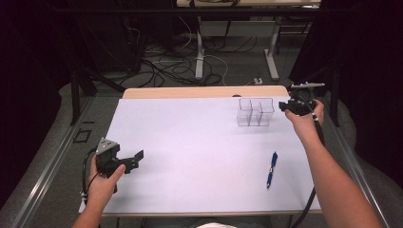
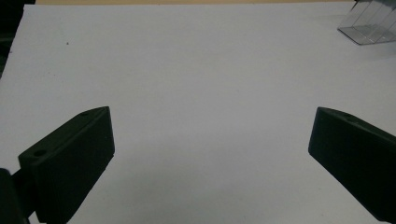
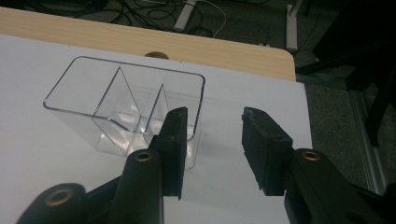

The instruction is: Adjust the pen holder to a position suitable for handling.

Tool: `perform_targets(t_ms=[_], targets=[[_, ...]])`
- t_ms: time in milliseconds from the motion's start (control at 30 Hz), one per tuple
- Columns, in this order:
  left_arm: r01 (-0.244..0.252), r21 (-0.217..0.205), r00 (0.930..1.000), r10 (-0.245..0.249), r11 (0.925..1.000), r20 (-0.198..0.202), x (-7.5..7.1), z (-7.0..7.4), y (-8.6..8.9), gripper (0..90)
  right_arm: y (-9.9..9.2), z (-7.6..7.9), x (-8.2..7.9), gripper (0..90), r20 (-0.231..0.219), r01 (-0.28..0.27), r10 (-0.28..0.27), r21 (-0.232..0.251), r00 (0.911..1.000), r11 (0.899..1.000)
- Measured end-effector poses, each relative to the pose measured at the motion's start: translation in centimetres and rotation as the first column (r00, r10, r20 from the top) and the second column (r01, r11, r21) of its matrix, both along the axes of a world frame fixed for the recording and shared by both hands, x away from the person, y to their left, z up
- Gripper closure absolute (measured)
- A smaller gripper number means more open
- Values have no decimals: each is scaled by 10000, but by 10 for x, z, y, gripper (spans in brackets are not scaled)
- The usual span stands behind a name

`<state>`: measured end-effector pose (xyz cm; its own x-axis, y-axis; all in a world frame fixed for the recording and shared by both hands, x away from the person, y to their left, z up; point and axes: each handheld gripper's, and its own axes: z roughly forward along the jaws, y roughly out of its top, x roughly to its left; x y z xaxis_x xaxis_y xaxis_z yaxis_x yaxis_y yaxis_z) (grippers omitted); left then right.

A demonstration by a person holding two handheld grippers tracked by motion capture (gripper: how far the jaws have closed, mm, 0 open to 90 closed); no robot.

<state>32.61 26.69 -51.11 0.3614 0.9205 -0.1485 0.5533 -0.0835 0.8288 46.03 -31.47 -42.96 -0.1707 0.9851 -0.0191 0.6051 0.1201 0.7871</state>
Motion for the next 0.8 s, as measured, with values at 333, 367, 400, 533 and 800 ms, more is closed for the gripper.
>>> perform_targets(t_ms=[333,367,400,533,800], targets=[[25,-6,10000,-25,10000,-76,0,-2,0,4,-6,-16,27,676,90,-259,258,139,9996,9996],[27,-7,10000,-27,10000,-84,1,-2,1,5,-8,-18,29,686,117,-205,203,207,9997,9996],[32,-2,10000,-32,10000,-87,1,-2,1,5,-8,-18,29,686,117,-205,203,207,9997,9996],[52,21,9999,-52,10000,-101,1,-2,1,5,-13,-26,37,791,100,-289,287,245,9995,9993],[15,7,9999,-15,10000,-154,0,-3,1,5,-12,-39,49,900,229,-541,547,-243,9982,9982]])
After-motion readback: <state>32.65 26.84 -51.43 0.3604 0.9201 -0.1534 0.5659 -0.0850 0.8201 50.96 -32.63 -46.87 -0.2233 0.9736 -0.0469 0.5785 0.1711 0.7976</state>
